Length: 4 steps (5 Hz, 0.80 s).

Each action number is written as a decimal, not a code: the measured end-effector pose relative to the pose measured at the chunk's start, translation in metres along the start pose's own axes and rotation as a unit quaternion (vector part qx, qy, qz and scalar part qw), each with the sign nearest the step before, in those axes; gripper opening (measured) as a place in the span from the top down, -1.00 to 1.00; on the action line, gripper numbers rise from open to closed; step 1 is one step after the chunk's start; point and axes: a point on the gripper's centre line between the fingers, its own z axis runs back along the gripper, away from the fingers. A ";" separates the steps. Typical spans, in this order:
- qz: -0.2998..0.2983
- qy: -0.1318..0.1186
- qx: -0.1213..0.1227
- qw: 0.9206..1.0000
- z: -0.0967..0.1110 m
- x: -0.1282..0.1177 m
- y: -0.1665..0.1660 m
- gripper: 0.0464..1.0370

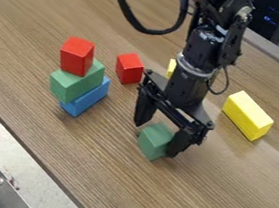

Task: Put the green cube on top of the tower

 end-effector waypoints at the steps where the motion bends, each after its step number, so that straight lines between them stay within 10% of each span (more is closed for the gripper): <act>1: 0.005 -0.001 0.001 1.000 -0.001 0.001 0.002 -0.85; 2: 0.000 -0.004 -0.012 1.000 -0.002 0.001 0.000 -0.28; 4: -0.015 -0.034 -0.017 0.999 0.015 -0.006 0.000 -0.07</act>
